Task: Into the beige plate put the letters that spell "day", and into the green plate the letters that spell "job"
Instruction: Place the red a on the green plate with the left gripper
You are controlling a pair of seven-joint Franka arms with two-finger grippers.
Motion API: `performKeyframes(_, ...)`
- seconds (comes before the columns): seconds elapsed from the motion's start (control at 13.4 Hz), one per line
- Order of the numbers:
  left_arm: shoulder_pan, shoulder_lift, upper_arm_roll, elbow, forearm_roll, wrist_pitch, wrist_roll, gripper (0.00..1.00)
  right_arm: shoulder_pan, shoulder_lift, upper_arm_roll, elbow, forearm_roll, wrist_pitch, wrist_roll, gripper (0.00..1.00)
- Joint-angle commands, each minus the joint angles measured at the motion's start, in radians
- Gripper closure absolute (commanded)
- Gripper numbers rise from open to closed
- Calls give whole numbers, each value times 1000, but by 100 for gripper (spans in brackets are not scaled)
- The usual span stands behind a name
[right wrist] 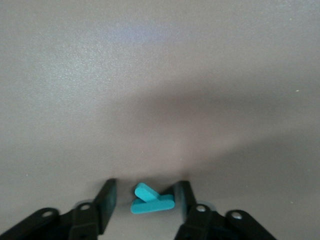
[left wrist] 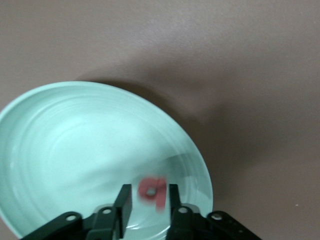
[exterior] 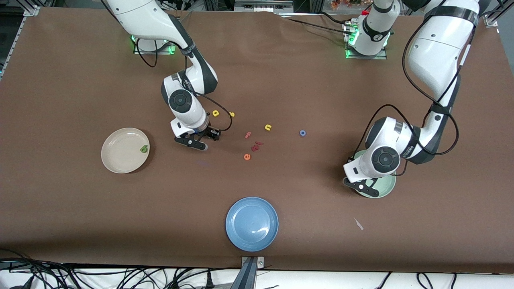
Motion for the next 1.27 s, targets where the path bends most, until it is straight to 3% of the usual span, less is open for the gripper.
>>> performKeyframes(0.0,2,-20,-12,-4,25,3,9,0,9,-3,-2,-17,2,16,3,53)
performKeyframes(0.15,2,-65,-33,2,5,-91,5,0,7,-3,-2,-17,2,16,3,60)
performKeyframes(0.3,0,-119,-85,-4,-106,-220,-49,0,9,-3,-2,-17,2,14,3,67)
performKeyframes(0.6,-32,-119,-105,-36,-279,-227,-389,0,7,-9,-2,-3,2,5,-10,76)
performKeyframes(0.82,-105,-119,-136,-90,-273,-170,-645,0,0,-17,-21,93,-1,-177,-65,79)
performKeyframes(1.2,-136,-119,-162,-280,-277,115,-850,0,-2,-71,-195,118,-1,-344,-421,79)
